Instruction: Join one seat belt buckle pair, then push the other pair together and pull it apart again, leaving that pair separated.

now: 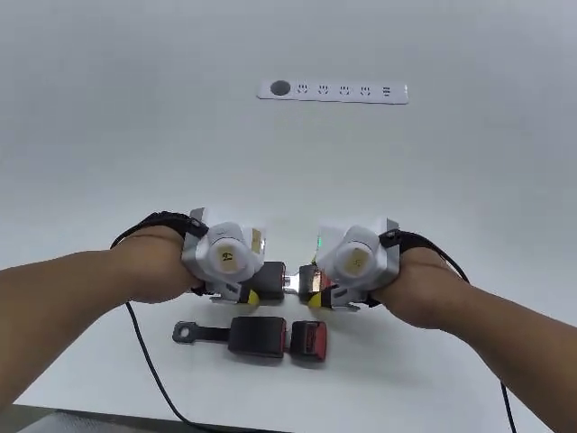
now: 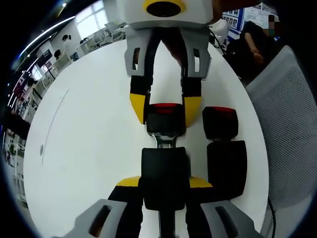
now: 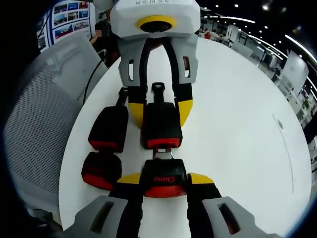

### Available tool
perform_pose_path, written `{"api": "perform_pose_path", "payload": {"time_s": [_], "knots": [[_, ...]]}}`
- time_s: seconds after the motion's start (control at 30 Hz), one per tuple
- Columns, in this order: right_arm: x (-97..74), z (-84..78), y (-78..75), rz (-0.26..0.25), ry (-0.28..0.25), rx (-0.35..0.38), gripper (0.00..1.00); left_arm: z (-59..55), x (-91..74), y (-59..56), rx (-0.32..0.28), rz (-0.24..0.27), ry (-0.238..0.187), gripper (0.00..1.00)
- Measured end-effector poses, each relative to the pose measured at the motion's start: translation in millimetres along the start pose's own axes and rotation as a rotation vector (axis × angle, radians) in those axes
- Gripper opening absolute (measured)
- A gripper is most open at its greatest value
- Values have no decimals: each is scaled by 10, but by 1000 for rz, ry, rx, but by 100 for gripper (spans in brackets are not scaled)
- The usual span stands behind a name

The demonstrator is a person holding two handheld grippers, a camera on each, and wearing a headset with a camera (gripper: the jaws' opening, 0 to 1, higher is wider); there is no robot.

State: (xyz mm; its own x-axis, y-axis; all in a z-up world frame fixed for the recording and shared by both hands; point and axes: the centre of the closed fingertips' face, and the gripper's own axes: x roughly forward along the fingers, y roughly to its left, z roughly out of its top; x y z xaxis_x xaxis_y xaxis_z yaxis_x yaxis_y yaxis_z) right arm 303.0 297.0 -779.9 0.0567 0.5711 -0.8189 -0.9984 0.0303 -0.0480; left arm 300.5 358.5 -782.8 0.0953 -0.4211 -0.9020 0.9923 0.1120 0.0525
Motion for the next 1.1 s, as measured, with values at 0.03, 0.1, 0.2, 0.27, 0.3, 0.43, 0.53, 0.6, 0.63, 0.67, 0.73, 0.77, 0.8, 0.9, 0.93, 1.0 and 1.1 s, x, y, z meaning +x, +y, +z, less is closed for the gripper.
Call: {"api": "perform_pose_path", "payload": {"time_s": [0.03,0.1,0.2,0.27,0.3,0.43,0.53,0.6,0.63,0.67,0.73,0.77,0.8,0.9,0.93,1.0,1.1], "knots": [[2,8,2,1,-2,1,30,1,1,0,1,-1,-1,32],[41,77,8,2,-23,6,29,15,-4,-6,4,-6,1,32],[89,133,3,-3,-8,-10,29,18,-6,-6,3,-11,6,32],[73,122,6,3,-13,-5,29,11,-1,-5,4,-14,2,32],[75,124,0,3,-16,-3,29,11,1,-4,6,-15,0,32],[76,136,1,6,-8,-7,29,19,-6,-6,4,-12,-5,32],[76,153,5,6,-5,-10,30,4,-7,6,-3,-10,-4,32],[81,157,-1,3,-3,-9,30,11,-14,4,-8,-10,-3,32],[81,161,2,3,-2,-10,30,11,-16,0,-10,-11,-1,32],[80,163,4,1,-2,-10,30,10,-17,0,-10,-11,0,32],[76,163,5,-2,-2,-10,30,1,-12,2,-10,-12,3,32],[72,158,3,-4,-5,-12,30,1,-10,3,-10,-13,3,32],[66,154,7,-5,-8,-13,30,5,-4,4,-9,-14,3,32],[53,143,13,-8,-10,-13,30,11,-7,4,-7,-13,-1,32],[48,137,12,-9,-9,-13,30,3,-6,6,-9,-10,-2,32],[41,89,-6,-11,-2,-12,30,7,-12,2,-18,-5,-6,32],[35,62,-9,-12,2,0,30,11,-14,-4,-19,-4,-11,32]]}}
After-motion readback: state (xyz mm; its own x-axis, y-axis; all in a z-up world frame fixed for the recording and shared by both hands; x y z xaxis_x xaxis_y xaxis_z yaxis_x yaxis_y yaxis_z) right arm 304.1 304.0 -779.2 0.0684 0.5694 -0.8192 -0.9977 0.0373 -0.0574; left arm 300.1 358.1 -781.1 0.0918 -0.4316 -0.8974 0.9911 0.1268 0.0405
